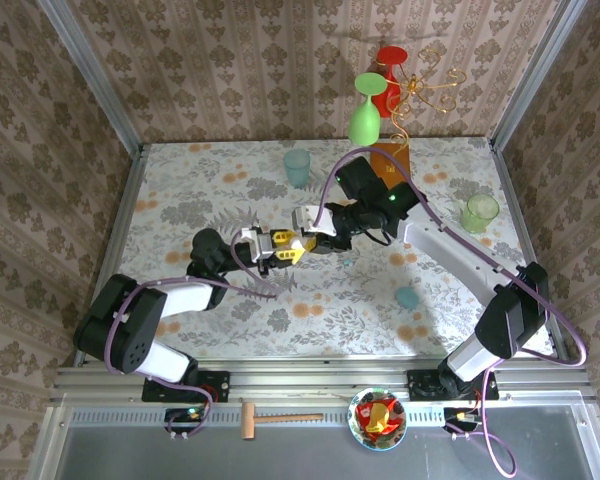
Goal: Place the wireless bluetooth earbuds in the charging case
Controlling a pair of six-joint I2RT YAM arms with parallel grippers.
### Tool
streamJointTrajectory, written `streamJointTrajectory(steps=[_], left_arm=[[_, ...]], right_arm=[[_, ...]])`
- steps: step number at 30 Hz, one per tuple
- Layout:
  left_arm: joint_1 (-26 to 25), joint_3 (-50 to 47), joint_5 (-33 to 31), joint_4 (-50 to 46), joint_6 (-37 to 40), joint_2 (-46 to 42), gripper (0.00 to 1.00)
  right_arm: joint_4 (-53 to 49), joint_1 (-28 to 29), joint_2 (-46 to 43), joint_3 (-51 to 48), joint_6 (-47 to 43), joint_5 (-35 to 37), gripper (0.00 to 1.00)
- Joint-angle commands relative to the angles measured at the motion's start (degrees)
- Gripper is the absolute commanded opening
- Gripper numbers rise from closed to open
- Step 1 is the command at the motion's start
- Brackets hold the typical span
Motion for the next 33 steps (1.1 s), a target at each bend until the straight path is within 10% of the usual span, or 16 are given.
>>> streamJointTrajectory(steps=[1, 4, 15, 33], left_arm=[[0.06, -1.71, -8.38, 1.33, -0.05, -2.06, 0.64], [0.17, -4.17, -18.27, 1.21, 0.38, -3.01, 0.91], [-1.85, -4.76, -36.73, -22.6, 11.58, -9.15, 1.0], [-3.92, -2.45, -42.71, -37.03, 11.05, -12.43, 1.0]], right_arm=[[6.64, -0.94, -1.02, -2.05, 7.36, 4.53, 0.21], [15.21, -4.03, -0.11, -4.53, 19.37, 4.91, 0.21], [30.58, -11.11, 15.97, -2.02, 75.74, 13.14, 0.18], [34.34, -12.15, 44.41, 19.44, 93.23, 11.92, 0.28]])
